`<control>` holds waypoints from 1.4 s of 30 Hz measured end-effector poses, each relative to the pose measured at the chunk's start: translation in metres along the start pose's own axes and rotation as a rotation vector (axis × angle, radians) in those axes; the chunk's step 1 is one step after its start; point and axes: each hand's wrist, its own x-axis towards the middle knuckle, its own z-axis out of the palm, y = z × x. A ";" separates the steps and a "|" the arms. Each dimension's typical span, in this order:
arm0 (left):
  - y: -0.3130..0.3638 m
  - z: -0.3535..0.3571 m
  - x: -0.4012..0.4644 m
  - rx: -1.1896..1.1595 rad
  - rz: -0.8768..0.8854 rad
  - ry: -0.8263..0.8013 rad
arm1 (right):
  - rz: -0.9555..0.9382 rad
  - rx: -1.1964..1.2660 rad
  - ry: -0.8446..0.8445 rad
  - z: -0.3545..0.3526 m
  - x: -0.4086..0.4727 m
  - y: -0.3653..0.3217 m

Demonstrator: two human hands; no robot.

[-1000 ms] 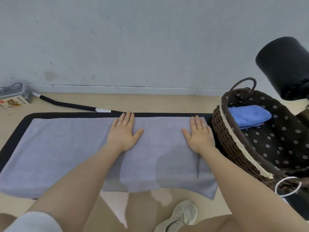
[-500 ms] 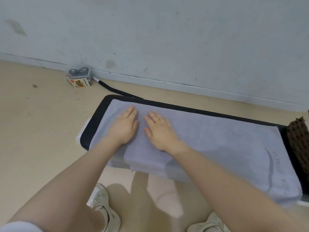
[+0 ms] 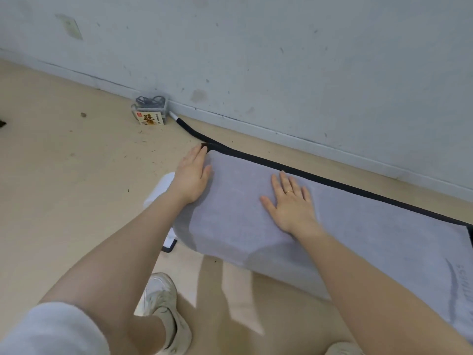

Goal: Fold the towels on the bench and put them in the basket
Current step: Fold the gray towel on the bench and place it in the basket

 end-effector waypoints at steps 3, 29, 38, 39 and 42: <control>-0.012 0.000 -0.052 -0.121 -0.141 0.285 | 0.010 0.010 0.058 -0.008 -0.006 -0.013; 0.093 0.047 -0.170 -0.862 -0.261 -0.232 | -0.144 0.406 0.416 0.005 -0.125 0.029; 0.219 0.088 -0.172 -0.751 -0.120 -0.357 | 0.443 0.663 0.599 0.013 -0.193 0.149; 0.229 0.097 -0.173 -0.735 -0.108 -0.359 | 0.535 0.690 0.628 0.018 -0.203 0.165; 0.252 0.123 -0.177 -0.683 -0.086 -0.305 | 0.805 0.761 0.684 0.039 -0.228 0.205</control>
